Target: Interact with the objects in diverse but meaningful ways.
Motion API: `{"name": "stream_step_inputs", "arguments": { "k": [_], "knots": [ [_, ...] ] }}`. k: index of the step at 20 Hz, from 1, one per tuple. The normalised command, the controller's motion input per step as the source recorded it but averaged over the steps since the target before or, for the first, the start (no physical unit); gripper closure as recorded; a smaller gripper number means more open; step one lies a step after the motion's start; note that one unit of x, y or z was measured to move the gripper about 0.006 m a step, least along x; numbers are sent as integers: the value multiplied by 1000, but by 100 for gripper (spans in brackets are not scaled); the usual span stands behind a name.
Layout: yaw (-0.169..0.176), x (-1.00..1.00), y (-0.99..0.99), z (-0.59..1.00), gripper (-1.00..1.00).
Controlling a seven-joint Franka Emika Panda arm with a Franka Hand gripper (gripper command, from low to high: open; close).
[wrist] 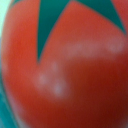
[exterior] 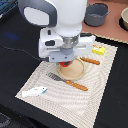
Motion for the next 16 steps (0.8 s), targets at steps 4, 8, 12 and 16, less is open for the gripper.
{"name": "stream_step_inputs", "arguments": {
  "k": [4, 8, 12, 16],
  "knots": [
    [-12, -1000, 14, 197, 100],
    [-27, -992, 44, 371, 100],
    [-6, -825, 0, 116, 100],
    [0, -716, 0, -19, 100]
  ]
}}
